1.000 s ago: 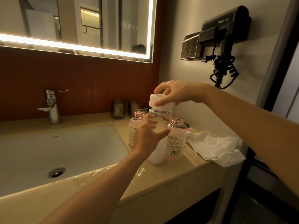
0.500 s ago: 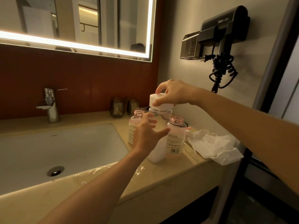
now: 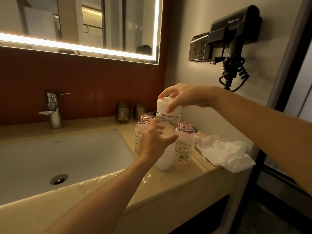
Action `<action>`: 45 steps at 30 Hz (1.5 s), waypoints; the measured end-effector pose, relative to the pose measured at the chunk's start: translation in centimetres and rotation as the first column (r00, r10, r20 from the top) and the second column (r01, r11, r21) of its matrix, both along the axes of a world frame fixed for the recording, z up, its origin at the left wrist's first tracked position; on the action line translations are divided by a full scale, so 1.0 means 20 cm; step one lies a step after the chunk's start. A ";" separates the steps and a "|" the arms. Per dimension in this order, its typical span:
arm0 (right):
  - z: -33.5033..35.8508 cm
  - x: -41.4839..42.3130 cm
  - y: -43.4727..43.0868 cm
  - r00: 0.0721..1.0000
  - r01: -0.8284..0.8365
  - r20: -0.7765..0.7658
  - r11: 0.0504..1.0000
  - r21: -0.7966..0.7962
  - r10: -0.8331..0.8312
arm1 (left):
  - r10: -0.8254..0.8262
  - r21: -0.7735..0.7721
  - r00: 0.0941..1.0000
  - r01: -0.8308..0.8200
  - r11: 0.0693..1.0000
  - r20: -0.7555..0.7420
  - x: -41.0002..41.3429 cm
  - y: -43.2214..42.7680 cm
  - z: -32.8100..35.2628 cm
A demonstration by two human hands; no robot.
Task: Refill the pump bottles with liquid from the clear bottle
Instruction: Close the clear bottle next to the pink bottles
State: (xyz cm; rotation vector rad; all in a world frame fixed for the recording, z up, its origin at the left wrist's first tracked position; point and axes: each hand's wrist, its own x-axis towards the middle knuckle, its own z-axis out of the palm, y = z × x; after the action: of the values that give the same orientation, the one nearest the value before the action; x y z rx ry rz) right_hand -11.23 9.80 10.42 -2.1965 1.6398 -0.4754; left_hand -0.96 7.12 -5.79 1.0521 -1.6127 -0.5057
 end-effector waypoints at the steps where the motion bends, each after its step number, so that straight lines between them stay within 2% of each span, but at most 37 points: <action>1: 0.00 -0.01 0.00 1.000 -0.013 0.029 0.999 0.031 0.012 | 0.002 0.001 1.000 -0.002 1.000 0.001 0.00 0.00 0.00; 6: 0.01 -0.04 -0.01 0.978 -0.074 0.206 0.977 0.198 0.033 | -0.003 0.002 1.000 0.003 1.000 0.007 0.00 0.00 0.00; 8: -0.01 -0.04 -0.01 0.993 -0.043 0.114 0.985 0.165 0.024 | -0.004 0.001 1.000 0.004 1.000 0.005 0.00 0.00 0.00; 10: -0.02 -0.02 -0.02 1.000 -0.002 0.005 0.998 0.066 0.001 | -0.002 -0.002 1.000 0.002 1.000 0.002 0.00 0.00 0.00; 14: -0.03 -0.01 -0.02 1.000 0.010 -0.028 0.998 -0.055 -0.012 | -0.008 0.009 1.000 0.008 1.000 0.003 0.00 -0.01 0.00; 20: 0.00 -0.02 -0.02 0.997 -0.056 -0.063 0.998 -0.037 0.053 | -0.002 0.001 1.000 0.001 1.000 0.005 0.00 0.00 0.00; 23: -0.01 -0.04 -0.01 0.995 -0.098 -0.029 0.995 0.001 0.098 | 0.001 0.000 1.000 -0.001 1.000 0.009 0.00 0.00 0.00; 27: -0.01 -0.07 -0.02 0.986 -0.122 0.120 0.990 0.070 0.113 | -0.001 0.005 1.000 0.001 1.000 0.015 0.01 0.00 -0.01; 29: -0.01 -0.08 -0.02 0.983 -0.126 0.146 0.989 0.075 0.114 | -0.004 0.006 1.000 0.004 1.000 0.017 0.01 0.00 -0.01; 36: -0.01 -0.04 -0.01 0.997 -0.075 -0.007 0.995 -0.061 0.075 | -0.001 0.002 1.000 0.001 1.000 0.022 0.01 0.00 -0.01; 40: -0.03 -0.01 -0.01 0.985 -0.051 -0.171 0.979 -0.198 0.017 | -0.002 -0.001 1.000 0.002 1.000 0.023 0.01 0.00 0.00; 42: -0.03 -0.01 -0.01 0.975 -0.042 -0.224 0.985 -0.167 0.004 | -0.001 -0.004 1.000 0.001 1.000 0.023 0.01 0.01 0.00; 45: 0.01 0.00 0.01 0.981 -0.037 -0.190 0.997 -0.065 0.024 | 0.002 -0.004 1.000 -0.002 1.000 0.030 0.01 0.00 -0.01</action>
State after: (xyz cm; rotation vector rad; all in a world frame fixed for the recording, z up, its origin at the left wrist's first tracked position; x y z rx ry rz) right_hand -11.30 9.95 10.71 -2.3772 1.7049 -0.3266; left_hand -0.81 7.21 -5.90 1.0630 -1.6380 -0.4876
